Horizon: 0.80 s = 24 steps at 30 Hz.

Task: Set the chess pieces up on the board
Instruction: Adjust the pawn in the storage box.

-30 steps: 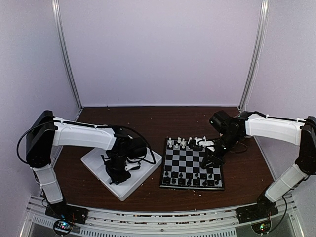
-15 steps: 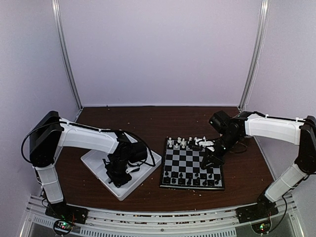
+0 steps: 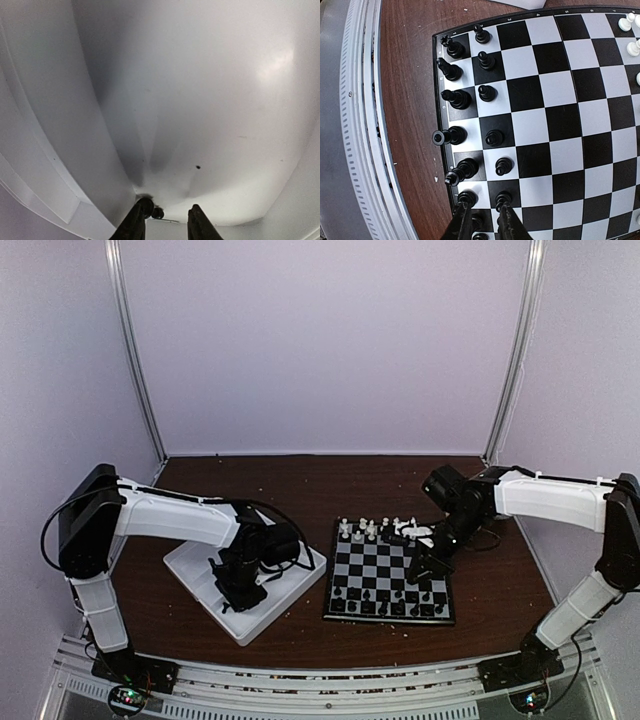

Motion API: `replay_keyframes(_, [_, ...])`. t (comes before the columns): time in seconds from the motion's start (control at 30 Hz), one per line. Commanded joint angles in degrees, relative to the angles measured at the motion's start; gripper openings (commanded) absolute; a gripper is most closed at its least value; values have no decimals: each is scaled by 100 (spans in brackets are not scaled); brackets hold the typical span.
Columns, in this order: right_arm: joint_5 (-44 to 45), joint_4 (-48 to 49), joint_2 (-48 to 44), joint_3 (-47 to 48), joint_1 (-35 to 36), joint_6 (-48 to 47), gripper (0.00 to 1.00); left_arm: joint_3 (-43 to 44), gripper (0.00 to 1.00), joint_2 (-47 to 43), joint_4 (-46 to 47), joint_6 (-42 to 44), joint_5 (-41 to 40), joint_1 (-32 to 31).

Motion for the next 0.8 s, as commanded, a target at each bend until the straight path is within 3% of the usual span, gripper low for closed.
replay_keyframes(0.0, [-92,-43,55,-9,-30,-83,21,18,30,-209,-123,-449,-193,37])
replay_keyframes(0.57, [-107,-64,45,-25,-32,-115,21,-454,32,-345,313,-1109,250,92])
replay_keyframes(0.77, [-111,-63,108,-1,-31,-121,21,-216,36,-520,-102,-1286,100,101])
